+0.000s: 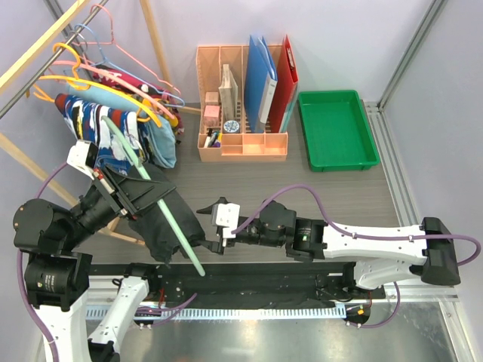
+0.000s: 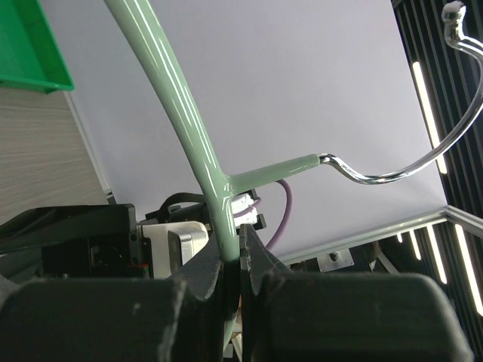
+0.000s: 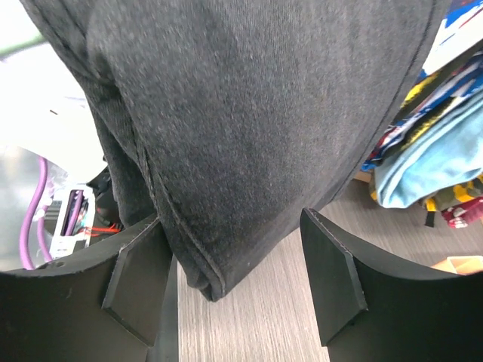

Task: Remove the trousers from the hanger

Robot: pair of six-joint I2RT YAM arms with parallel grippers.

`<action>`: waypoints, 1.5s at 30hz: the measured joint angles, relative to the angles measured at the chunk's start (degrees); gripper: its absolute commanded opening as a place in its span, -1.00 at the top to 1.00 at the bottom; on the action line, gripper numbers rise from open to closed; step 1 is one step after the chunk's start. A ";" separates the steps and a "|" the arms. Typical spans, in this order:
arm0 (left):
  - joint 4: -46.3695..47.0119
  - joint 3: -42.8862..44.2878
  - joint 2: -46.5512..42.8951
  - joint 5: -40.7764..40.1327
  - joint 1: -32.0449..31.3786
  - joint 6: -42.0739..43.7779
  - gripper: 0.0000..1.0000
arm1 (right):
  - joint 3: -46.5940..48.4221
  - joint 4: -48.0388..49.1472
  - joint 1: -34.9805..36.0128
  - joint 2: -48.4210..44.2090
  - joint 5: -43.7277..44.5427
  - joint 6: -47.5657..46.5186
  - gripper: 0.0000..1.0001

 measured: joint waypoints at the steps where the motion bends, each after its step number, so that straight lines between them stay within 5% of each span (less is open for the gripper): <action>1: 0.00 0.00 0.00 0.13 0.00 -0.02 1.00 | 0.00 -0.26 -0.20 0.00 -0.52 0.00 -0.43; 17: 0.09 0.00 -0.02 0.68 0.00 -0.02 0.99 | 1.99 -2.89 -2.43 1.33 -4.48 0.00 -0.44; 36: 1.73 -1.27 -1.27 -1.27 0.00 -1.29 0.99 | 2.43 15.02 3.50 6.29 4.87 -1.49 -0.69; 39: 1.70 -1.38 -1.38 -1.44 0.00 -1.53 0.99 | 2.38 16.44 4.31 6.29 5.79 -1.81 -0.55; 45: 1.79 -2.80 -2.16 -2.78 0.04 -1.38 0.99 | 5.16 17.05 4.52 8.59 8.72 -2.71 0.26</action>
